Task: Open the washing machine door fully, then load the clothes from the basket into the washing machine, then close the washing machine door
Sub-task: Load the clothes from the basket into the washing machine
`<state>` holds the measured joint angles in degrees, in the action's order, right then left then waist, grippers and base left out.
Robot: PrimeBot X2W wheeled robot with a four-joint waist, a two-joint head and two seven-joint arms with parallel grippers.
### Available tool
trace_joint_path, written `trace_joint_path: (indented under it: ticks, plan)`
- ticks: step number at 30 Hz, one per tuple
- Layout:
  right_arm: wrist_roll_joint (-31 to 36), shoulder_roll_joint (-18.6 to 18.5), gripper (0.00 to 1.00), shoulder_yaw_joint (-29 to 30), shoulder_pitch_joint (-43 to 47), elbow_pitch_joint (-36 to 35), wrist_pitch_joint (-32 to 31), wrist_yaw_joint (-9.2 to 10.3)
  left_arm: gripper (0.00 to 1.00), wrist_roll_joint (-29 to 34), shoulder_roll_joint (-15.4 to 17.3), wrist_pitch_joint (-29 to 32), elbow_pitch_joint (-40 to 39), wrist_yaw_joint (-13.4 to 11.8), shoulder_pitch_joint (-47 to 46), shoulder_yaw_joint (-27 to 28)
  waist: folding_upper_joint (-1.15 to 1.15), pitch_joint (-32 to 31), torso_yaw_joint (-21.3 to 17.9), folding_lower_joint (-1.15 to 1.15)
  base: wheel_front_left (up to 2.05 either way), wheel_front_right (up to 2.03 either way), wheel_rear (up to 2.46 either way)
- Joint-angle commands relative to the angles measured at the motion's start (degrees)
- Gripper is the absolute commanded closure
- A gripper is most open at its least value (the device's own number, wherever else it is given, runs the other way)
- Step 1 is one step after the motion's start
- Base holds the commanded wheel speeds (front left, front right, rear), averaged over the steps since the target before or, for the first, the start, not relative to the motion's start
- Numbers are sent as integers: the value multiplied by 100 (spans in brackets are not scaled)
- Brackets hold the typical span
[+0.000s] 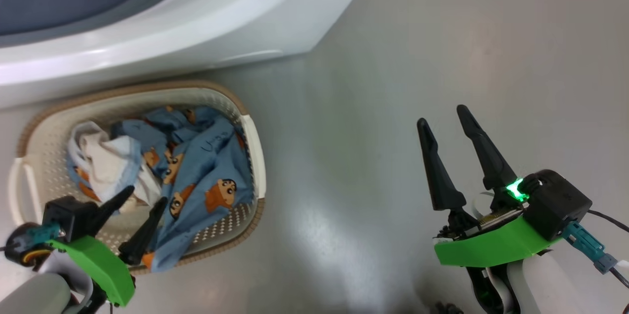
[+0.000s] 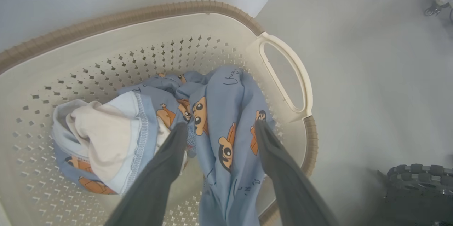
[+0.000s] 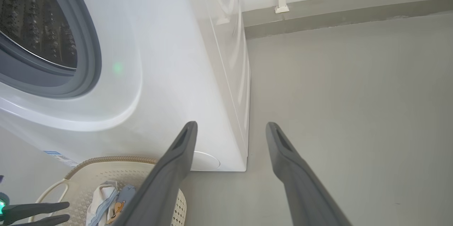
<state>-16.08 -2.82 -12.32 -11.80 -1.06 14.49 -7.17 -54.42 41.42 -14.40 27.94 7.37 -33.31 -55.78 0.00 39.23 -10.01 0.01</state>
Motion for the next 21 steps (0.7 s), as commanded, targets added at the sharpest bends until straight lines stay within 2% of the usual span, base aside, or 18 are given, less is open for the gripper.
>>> trace_joint_path:
  ticks: [1, 21]
  plan:
    - [25, -6, 0, -150, -6, -178, 51, -32, 0, -28, 286, -60, 2, 12, -112, 99, 0, 317, -192, -1, 0, 0, 0]
    - [-86, -6, 0, -453, 65, -673, 51, -32, 0, -703, 562, -60, 550, 12, -1040, -938, 0, 1156, -777, -1, 0, 0, 0]
